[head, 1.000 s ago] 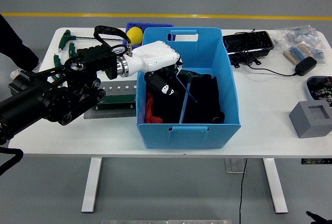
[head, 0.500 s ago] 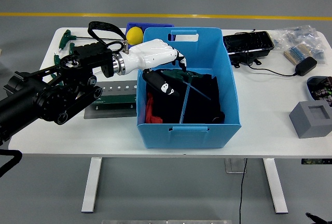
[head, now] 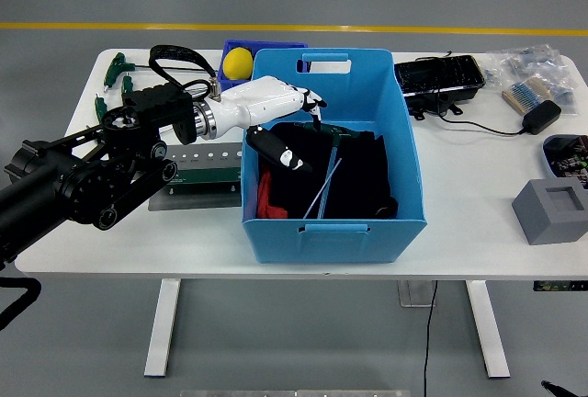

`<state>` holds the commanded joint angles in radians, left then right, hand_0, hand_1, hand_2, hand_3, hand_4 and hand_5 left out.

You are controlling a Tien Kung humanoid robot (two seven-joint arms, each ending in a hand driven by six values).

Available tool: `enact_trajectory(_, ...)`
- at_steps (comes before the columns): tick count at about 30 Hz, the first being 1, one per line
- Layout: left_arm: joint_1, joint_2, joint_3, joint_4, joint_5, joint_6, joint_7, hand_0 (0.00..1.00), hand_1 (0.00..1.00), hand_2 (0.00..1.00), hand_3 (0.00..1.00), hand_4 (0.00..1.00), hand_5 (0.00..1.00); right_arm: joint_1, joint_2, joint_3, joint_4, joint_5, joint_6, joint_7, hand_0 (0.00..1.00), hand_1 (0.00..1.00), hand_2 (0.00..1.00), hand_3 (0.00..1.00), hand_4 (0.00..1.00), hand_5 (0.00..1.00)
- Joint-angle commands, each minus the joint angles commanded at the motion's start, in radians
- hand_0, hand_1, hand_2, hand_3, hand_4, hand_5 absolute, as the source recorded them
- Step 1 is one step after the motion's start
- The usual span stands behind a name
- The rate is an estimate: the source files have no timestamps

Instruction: Lift tool from toolbox,place it in box,lift tool from toolbox,place it in box

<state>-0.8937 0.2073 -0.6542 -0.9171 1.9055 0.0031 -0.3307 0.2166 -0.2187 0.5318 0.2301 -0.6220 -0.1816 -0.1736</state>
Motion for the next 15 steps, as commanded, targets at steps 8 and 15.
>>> enact_trajectory(8,0.192,-0.008,-0.311,-0.104,-0.153,-0.024,0.085,0.605,0.680,0.801,0.659,0.965,0.603,-0.004,0.002,-0.003,-0.001,0.006,-0.001,0.004,0.618,0.605,0.673,0.548,0.784,0.652)
enact_trajectory(15,0.370,-0.021,-0.537,-0.181,-0.349,-0.067,0.226,0.557,0.636,0.756,0.652,0.960,0.625,-0.002,0.003,-0.014,-0.003,0.022,-0.003,0.013,0.618,0.605,0.673,0.549,0.784,0.650)
